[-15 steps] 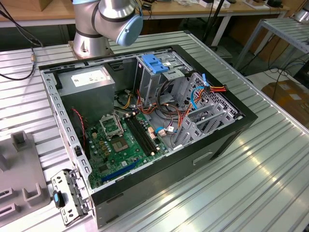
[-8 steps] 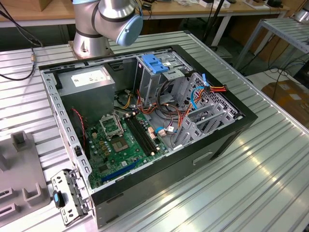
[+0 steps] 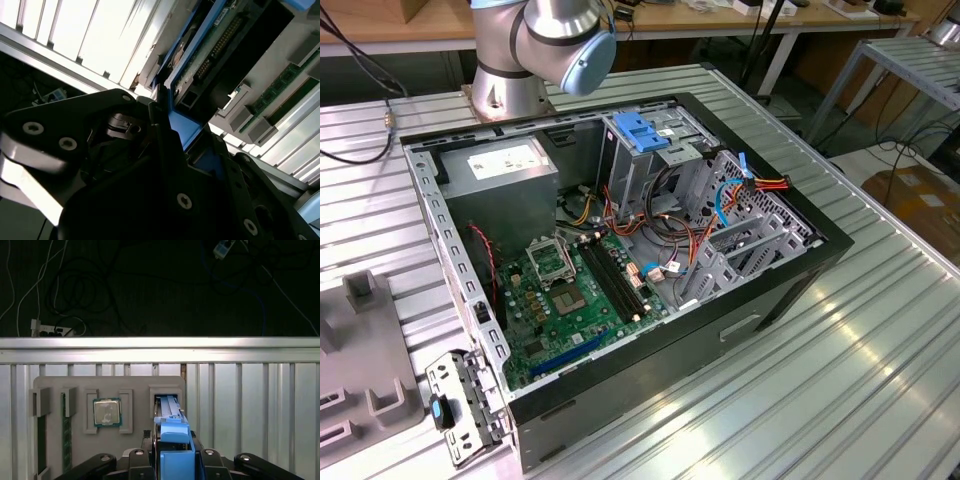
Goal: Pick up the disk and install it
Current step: 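Pick up the disk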
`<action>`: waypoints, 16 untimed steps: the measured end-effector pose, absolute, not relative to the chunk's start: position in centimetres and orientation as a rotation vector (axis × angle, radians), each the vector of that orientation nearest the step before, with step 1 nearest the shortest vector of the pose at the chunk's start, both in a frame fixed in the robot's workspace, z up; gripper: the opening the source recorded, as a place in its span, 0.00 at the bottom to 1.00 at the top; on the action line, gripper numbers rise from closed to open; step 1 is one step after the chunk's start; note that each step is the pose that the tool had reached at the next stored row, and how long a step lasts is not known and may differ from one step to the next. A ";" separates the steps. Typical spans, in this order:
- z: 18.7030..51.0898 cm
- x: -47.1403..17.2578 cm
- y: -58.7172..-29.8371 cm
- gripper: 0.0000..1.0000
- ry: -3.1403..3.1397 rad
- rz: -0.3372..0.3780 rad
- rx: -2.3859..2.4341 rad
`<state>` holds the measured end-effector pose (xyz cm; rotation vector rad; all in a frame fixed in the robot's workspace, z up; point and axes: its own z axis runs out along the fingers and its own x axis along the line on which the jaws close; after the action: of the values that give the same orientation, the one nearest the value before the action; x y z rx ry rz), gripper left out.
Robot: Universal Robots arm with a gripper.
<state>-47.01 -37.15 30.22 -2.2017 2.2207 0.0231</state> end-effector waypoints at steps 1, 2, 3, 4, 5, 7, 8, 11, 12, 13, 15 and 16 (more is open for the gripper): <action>30.4 -47.0 -37.2 0.37 2.221 0.023 -2.202; 30.5 -47.0 -37.2 0.37 2.221 0.023 -2.202; 30.7 -47.0 -37.2 0.37 2.221 0.023 -2.202; 30.8 -47.0 -37.2 0.37 2.221 0.023 -2.202; 31.0 -47.0 -37.2 0.37 2.221 0.023 -2.202; 31.3 -47.0 -37.2 0.37 2.221 0.023 -2.202; 31.5 -47.0 -37.2 0.37 2.221 0.023 -2.202; 32.0 -47.0 -37.2 0.37 2.221 0.023 -2.202; 32.3 -47.0 -37.2 0.37 2.221 0.023 -2.202; 32.5 -47.0 -37.2 0.37 2.221 0.023 -2.202; 32.8 -47.0 -37.2 0.37 2.221 0.023 -2.202; 32.9 -47.0 -37.2 0.37 2.221 0.023 -2.202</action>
<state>-47.01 -37.15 32.92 -2.2017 2.2207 0.0232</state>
